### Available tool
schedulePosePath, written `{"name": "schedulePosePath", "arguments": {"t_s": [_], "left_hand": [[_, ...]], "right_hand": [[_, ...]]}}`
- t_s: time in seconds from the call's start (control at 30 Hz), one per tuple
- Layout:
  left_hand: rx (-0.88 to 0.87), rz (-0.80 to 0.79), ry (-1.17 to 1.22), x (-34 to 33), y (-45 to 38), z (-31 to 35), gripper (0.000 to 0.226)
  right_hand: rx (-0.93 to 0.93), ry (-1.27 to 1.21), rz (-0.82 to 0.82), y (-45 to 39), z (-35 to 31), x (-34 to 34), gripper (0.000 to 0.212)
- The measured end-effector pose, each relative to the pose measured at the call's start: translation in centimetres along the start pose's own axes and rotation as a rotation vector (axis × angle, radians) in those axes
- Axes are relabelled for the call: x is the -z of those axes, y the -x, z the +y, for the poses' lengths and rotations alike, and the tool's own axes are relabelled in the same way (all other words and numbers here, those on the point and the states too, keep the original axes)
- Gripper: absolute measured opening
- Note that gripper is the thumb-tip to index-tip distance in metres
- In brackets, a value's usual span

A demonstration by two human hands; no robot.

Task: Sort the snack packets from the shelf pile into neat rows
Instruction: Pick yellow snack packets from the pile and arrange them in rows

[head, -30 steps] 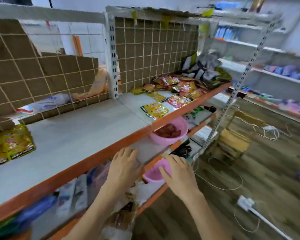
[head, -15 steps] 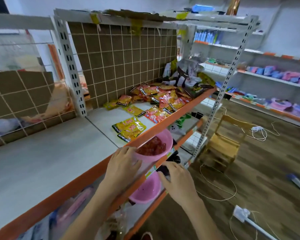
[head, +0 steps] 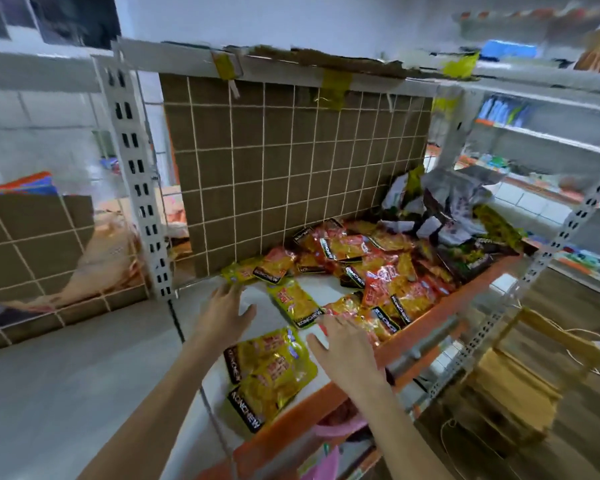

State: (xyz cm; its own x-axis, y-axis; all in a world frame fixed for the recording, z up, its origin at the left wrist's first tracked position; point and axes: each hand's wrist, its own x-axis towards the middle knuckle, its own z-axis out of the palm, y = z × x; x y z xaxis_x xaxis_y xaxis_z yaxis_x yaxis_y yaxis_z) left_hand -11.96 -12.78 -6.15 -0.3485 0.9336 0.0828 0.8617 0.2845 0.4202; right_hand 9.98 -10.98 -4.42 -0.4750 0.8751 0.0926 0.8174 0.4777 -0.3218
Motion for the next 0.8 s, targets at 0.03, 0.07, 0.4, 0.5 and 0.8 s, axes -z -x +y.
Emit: {"name": "schedulePosePath", "arguments": {"t_s": [0.03, 0.07, 0.4, 0.5, 0.8], "left_hand": [[0.028, -0.018, -0.008, -0.1, -1.1, -0.2, 0.050], [0.045, -0.027, -0.014, -0.3, -2.1, -0.4, 0.049], [0.108, -0.034, -0.247, -2.0, -8.3, -0.7, 0.055], [0.111, -0.051, -0.381, -2.3, -8.7, -0.3, 0.051], [0.060, 0.019, -0.313, -2.0, -6.2, -0.1, 0.044]], "right_hand": [[-0.011, 0.007, -0.024, -1.4, 0.1, -0.4, 0.047], [-0.027, 0.017, -0.042, -2.7, 0.1, -0.7, 0.049], [-0.044, 0.060, -0.221, -11.2, 0.1, -2.9, 0.067], [-0.045, -0.069, -0.292, -13.1, 0.9, -3.4, 0.083], [-0.104, -0.543, -0.451, -15.2, 4.7, -1.7, 0.049]]}}
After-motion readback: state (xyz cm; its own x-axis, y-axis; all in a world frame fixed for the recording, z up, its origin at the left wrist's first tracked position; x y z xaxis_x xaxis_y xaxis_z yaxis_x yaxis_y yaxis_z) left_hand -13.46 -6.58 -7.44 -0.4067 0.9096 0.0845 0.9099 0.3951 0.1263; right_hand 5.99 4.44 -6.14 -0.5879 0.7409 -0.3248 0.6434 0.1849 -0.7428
